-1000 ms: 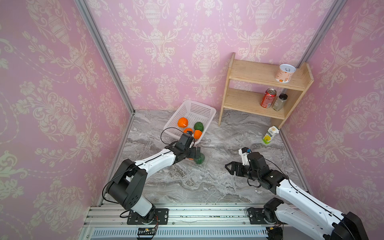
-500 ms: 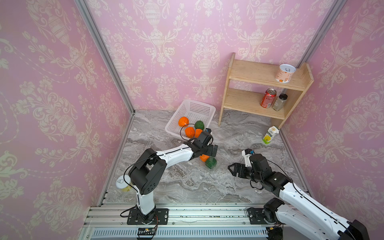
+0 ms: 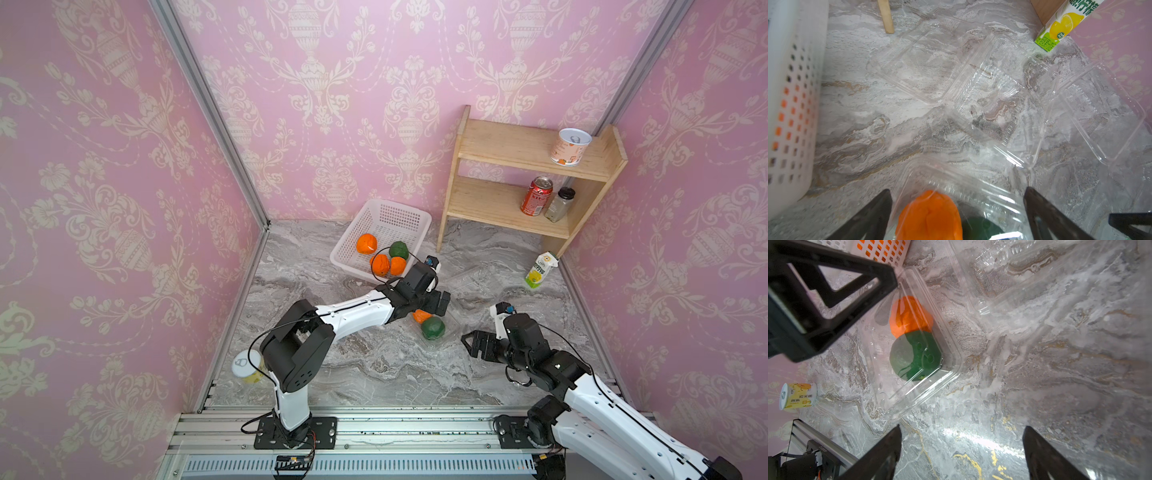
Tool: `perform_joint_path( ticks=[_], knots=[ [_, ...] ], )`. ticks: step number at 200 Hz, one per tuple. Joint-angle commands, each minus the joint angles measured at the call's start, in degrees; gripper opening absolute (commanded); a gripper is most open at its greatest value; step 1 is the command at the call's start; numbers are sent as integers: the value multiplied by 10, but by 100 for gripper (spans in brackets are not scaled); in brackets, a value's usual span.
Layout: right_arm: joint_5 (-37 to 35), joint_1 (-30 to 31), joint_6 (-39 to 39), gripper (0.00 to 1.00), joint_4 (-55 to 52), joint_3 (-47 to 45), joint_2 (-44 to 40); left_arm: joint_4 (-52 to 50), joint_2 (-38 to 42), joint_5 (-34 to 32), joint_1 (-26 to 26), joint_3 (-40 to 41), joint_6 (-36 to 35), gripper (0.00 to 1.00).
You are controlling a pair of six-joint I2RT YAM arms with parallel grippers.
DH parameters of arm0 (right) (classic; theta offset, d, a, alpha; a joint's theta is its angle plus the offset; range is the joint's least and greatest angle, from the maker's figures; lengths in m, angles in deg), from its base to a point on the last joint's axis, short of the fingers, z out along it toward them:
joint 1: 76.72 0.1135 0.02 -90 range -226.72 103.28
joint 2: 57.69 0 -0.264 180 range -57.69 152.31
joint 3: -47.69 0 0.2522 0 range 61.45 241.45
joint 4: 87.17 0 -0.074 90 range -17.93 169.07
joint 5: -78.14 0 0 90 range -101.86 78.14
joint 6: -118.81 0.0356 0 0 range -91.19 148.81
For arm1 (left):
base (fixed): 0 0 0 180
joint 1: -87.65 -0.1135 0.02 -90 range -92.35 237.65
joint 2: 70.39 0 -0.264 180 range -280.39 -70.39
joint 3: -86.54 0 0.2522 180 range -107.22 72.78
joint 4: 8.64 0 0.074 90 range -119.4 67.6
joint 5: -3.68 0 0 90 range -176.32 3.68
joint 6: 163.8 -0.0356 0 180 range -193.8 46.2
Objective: Take oranges out of containers
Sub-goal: Move the packing box to the center of the board.
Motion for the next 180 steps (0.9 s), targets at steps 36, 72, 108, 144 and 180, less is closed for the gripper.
perform_joint_path(
  ticks=[36, 72, 108, 144, 180],
  knots=[
    [24, -3, -30, 91, 6, 24, 32, -62, 209, -122, 7, 113, 3, 99],
    [56, -4, -50, 94, 59, 34, 58, -120, 341, -282, 16, 207, 17, 99],
    [78, -3, -54, 95, 100, 64, 137, -173, 411, -322, 16, 288, 70, 99],
    [88, -4, -72, 95, 120, 106, 222, -185, 445, -328, 16, 345, 109, 99],
    [96, -4, -83, 95, 132, 140, 292, -186, 436, -345, 16, 369, 118, 99]
  ],
)
